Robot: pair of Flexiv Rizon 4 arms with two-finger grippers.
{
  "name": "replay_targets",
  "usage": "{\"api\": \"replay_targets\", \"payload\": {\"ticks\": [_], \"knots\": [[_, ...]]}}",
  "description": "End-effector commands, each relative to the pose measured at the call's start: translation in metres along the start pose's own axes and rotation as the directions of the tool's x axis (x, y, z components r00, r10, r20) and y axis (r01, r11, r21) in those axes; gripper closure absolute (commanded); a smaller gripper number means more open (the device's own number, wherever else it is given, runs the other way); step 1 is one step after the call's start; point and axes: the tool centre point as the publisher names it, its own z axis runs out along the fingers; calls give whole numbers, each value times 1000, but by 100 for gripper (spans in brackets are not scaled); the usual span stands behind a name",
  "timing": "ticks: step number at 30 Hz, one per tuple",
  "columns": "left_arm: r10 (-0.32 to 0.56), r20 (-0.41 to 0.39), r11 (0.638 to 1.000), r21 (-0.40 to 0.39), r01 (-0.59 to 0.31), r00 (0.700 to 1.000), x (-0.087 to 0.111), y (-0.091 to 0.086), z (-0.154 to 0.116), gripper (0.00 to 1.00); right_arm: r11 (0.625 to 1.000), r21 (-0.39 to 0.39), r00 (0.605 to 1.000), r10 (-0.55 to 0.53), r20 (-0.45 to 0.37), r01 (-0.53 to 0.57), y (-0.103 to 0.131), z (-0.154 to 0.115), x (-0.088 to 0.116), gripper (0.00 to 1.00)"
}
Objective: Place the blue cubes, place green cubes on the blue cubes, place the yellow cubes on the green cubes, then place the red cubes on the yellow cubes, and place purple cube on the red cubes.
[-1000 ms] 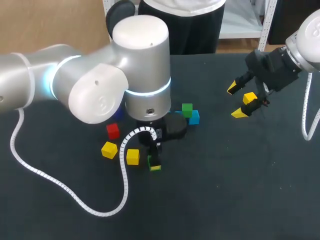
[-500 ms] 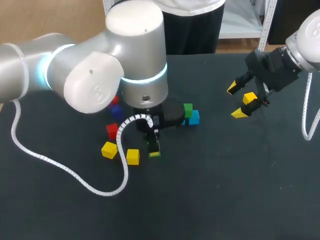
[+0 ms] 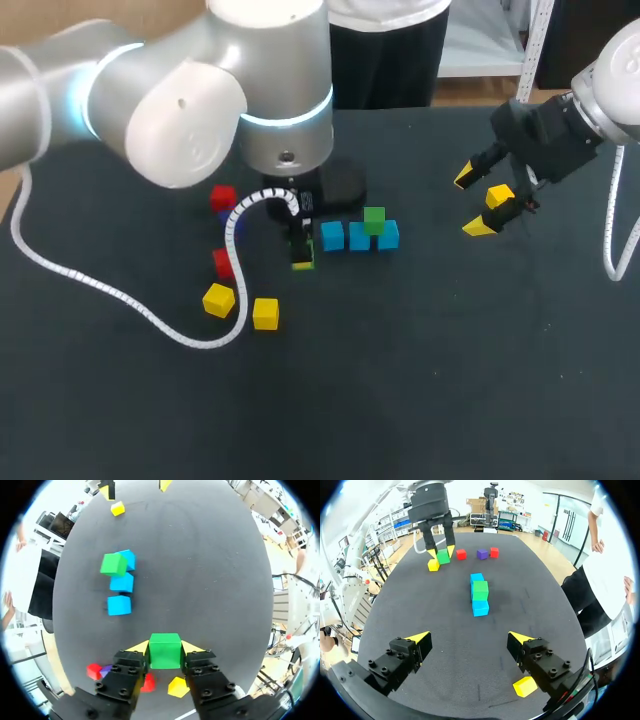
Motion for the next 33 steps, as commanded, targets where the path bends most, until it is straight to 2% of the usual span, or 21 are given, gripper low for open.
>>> {"api": "replay_targets", "payload": {"ticks": [1,7,22,28,33], "knots": [[7,-29,1000,3,-7,1000,-5,16,-8,100,1000,0,1000,-1,2,1,0,0,0,0],[21,-13,1000,-17,-22,1000,-5,34,-12,100,1000,0,1000,-1,2,1,0,0,0,0],[43,28,998,-43,-42,999,-26,68,-12,100,1000,0,1000,-1,2,1,0,0,0,0],[47,49,998,-39,-46,998,-37,75,-12,100,1000,0,1000,-1,2,1,0,0,0,0],[55,43,998,-26,-54,998,-44,74,-12,100,1000,0,1000,-1,2,1,0,0,0,0]]}}
